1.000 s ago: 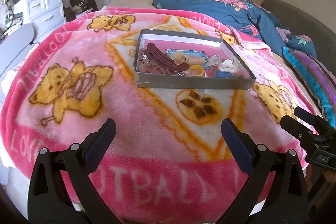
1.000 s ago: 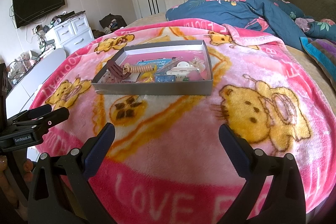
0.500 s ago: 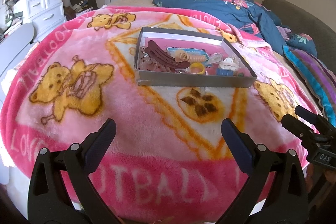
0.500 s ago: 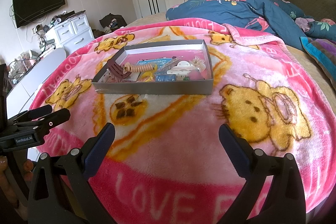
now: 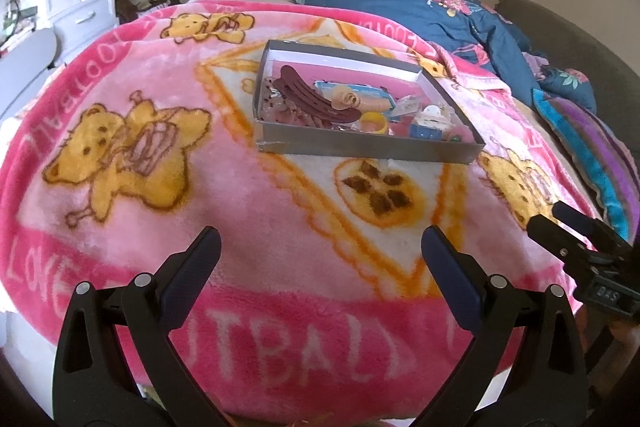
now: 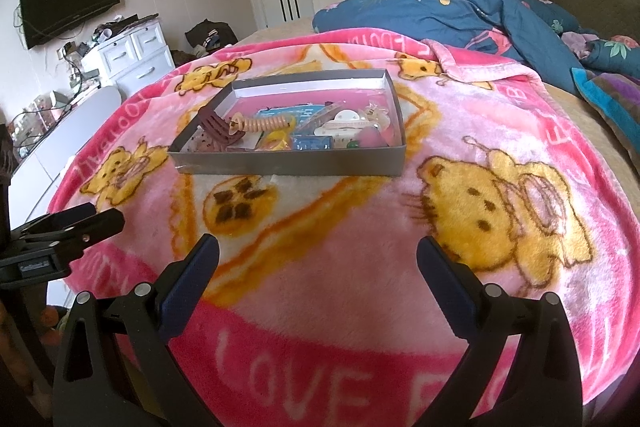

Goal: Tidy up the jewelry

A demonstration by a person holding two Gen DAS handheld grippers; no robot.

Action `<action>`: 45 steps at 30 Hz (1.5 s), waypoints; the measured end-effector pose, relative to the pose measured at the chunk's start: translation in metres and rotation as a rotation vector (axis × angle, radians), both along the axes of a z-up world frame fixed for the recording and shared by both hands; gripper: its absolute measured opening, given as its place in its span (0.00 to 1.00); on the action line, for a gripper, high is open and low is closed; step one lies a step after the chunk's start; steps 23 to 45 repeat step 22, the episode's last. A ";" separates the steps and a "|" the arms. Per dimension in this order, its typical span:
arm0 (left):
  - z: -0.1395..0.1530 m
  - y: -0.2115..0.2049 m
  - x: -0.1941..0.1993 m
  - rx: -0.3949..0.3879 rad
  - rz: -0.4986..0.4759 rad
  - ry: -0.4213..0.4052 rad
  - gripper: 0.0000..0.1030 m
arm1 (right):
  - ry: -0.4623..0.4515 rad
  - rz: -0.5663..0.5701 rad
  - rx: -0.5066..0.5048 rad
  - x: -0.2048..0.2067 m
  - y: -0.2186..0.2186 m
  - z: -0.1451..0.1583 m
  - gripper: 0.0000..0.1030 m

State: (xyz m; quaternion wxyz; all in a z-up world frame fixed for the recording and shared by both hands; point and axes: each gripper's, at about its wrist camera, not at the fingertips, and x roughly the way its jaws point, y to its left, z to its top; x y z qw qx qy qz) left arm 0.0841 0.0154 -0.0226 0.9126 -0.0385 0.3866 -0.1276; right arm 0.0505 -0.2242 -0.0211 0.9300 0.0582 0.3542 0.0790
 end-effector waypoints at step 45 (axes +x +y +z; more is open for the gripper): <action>-0.024 0.156 0.173 0.186 0.529 0.117 0.91 | 0.175 -0.531 -0.080 0.131 -0.196 -0.038 0.96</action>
